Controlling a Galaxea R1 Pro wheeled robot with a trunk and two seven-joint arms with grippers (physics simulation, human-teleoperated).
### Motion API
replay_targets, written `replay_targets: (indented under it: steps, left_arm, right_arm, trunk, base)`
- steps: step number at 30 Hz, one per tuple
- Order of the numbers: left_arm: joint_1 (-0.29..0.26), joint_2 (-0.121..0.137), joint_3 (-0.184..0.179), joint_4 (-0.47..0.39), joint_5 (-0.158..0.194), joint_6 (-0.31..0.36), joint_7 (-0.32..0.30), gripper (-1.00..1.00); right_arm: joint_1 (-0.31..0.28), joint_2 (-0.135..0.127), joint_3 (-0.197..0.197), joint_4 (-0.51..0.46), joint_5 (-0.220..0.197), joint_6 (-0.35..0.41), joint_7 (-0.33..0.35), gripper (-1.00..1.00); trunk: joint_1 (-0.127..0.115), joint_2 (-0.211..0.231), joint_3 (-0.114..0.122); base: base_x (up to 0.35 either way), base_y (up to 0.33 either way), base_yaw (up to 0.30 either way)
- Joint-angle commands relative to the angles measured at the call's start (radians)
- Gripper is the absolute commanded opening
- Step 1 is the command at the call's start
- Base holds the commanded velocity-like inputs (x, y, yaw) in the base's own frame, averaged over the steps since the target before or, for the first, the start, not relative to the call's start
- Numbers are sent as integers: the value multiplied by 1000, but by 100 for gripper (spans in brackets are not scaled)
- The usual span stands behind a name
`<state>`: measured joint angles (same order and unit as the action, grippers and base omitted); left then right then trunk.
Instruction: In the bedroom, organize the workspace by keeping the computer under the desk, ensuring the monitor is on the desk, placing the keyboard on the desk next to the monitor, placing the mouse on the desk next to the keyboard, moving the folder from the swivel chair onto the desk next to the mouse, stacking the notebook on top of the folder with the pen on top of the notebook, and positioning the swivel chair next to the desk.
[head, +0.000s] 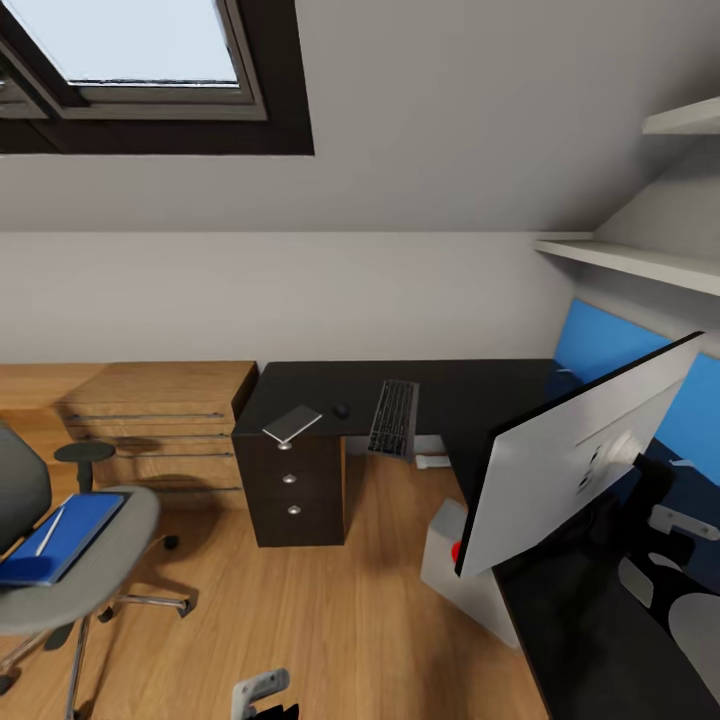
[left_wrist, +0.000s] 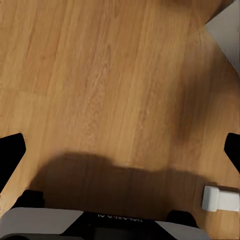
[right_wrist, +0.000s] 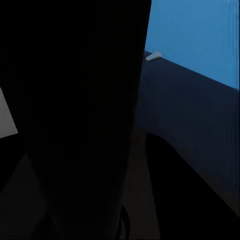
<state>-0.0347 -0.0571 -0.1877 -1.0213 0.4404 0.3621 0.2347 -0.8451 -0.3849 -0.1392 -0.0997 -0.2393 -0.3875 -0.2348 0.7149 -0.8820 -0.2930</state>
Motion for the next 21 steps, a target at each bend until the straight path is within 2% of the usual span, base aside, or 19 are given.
replay_targets:
  steps: [1,13,21]
  left_arm:
    - [-1,0,-2,-2,11,3,9,100]
    - [-1,1,-2,-2,10,3,10,100]
    - [-1,1,-1,-2,11,3,11,100]
  right_arm:
    - [0,0,30,7,-23,-7,2,-100]
    - [0,0,32,6,-23,-7,2,-100]
    - [0,0,32,6,-23,-8,2,-100]
  trunk:
    - [0,-1,-2]
    - [0,-1,-2]
    - [0,-1,-2]
  base:
    - [-337,0,0]
    - [-337,-26,0]
    - [-269,-212,0]
